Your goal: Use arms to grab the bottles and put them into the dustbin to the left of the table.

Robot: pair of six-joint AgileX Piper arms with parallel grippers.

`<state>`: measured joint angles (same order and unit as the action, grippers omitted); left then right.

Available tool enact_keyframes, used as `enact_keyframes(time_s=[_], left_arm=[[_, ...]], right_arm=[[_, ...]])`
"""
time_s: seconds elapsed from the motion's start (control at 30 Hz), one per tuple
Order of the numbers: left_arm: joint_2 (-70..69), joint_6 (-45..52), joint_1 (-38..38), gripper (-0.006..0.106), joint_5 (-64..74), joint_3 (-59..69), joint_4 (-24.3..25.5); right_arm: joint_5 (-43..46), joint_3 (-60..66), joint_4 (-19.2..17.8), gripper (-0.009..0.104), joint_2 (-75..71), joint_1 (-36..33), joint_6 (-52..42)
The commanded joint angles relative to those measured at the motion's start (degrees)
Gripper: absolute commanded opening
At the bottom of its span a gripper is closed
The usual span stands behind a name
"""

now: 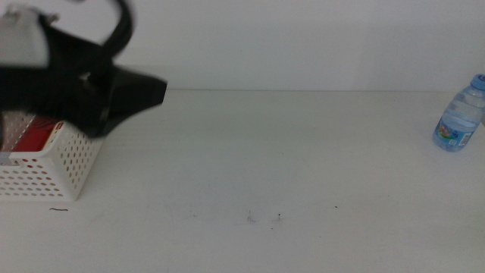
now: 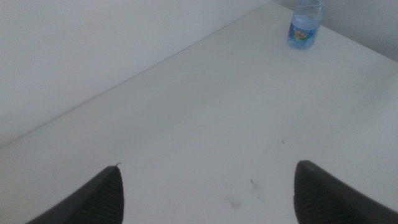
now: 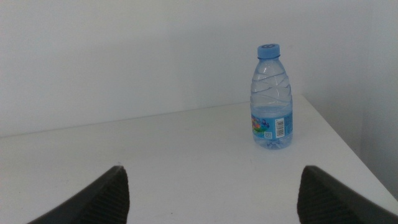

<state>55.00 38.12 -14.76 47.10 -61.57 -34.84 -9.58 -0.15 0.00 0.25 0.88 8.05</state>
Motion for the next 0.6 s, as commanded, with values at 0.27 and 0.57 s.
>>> enact_keyframes(time_s=[0.27, 0.57], left_arm=[[-15.3, -19.3, -13.9, 0.094, -5.5, 7.0, 18.8], [-16.0, -21.7, -14.2, 0.094, -5.8, 5.1, 18.0]], right_arm=[[0.5, 0.1, -0.4, 0.091, -0.3, 0.4, -0.3], [0.5, 0.1, -0.4, 0.091, -0.3, 0.4, -0.3]])
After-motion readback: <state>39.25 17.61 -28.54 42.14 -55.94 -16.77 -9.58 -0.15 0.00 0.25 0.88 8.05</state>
